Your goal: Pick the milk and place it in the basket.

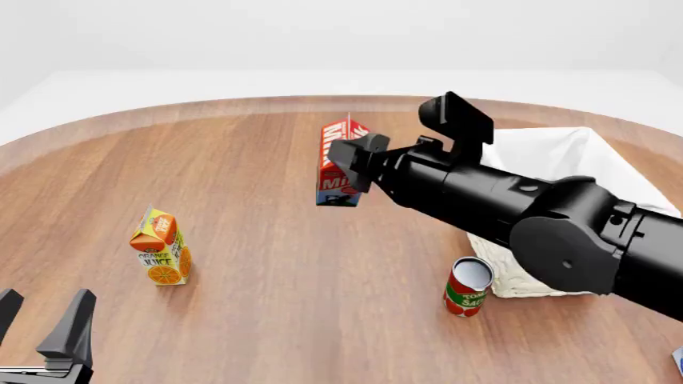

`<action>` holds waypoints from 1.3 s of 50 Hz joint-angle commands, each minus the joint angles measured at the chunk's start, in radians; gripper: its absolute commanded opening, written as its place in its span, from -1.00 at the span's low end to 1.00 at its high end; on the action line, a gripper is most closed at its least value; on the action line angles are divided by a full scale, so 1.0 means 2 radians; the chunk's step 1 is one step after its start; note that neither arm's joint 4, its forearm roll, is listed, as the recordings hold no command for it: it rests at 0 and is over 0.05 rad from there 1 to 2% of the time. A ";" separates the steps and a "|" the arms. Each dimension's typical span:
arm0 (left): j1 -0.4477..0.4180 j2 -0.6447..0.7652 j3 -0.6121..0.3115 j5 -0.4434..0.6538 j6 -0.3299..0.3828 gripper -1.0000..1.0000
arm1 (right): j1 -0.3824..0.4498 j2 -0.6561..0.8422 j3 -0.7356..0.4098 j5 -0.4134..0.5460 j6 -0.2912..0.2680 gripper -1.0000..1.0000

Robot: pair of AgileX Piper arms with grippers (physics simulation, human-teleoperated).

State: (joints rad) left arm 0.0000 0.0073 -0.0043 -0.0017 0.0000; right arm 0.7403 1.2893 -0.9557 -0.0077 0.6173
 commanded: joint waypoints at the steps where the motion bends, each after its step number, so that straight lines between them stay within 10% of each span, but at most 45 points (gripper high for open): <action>1: 0.000 0.000 0.000 0.000 0.000 1.00 | -0.019 -0.065 0.012 0.014 -0.004 -1.00; 40: 0.000 0.000 0.000 0.000 0.000 1.00 | -0.157 -0.173 -0.042 0.164 -0.081 -1.00; 65: 0.000 0.000 0.000 0.000 0.000 1.00 | -0.271 -0.166 -0.025 0.146 -0.092 -1.00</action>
State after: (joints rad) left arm 0.0000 0.0073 -0.0043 -0.0017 0.0000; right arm 0.2756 0.9536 -1.0033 0.3100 0.4309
